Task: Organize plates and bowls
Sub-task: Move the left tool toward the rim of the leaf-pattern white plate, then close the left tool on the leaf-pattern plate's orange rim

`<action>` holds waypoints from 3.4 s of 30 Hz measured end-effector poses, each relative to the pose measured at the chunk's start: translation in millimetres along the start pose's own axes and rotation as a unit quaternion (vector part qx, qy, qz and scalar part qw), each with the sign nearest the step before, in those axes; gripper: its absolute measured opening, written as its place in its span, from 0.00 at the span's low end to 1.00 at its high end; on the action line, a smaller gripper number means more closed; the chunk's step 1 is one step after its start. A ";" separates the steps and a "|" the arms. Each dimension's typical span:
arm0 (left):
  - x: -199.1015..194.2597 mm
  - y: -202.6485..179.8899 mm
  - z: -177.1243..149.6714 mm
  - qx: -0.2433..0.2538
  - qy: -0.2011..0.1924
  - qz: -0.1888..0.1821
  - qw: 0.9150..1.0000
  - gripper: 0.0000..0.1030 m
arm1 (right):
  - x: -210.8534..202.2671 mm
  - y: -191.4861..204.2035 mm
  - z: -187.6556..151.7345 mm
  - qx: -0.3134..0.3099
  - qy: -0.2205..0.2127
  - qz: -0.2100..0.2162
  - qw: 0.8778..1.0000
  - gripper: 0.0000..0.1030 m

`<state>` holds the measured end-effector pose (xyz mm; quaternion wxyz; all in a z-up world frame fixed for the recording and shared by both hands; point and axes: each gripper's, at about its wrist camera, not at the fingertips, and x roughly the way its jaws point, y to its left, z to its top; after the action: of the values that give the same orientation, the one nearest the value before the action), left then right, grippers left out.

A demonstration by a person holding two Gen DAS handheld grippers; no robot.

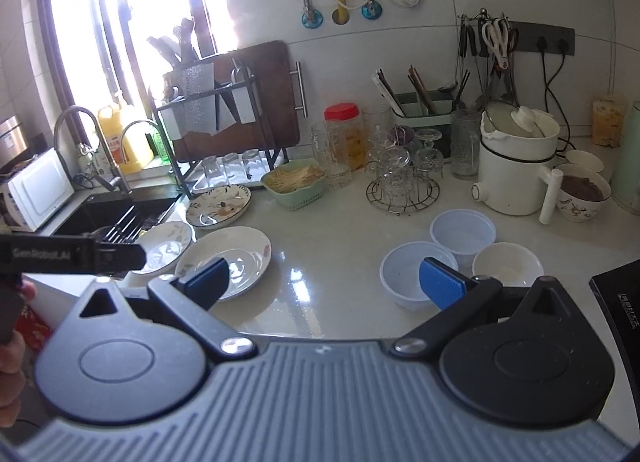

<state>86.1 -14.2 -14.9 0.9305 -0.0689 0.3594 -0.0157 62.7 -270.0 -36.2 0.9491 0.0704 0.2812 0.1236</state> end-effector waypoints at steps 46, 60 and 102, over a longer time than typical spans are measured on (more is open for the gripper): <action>259.2 362.9 150.5 0.053 0.128 -0.063 0.988 0.97 | 258.9 285.7 17.6 0.023 0.120 -0.036 0.992 0.86; 320.7 440.4 104.5 -0.012 0.178 -0.103 0.979 0.88 | 325.2 312.5 -5.3 0.055 0.179 -0.019 0.982 0.45; 387.6 475.2 137.6 -0.032 0.259 -0.166 0.951 0.21 | 391.6 283.9 -14.9 0.222 0.299 -0.001 0.928 0.12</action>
<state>456.0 441.8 -238.8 0.7872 -0.1508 0.5716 -0.1759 316.8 110.7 -193.2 0.7810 0.2385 0.5726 0.0728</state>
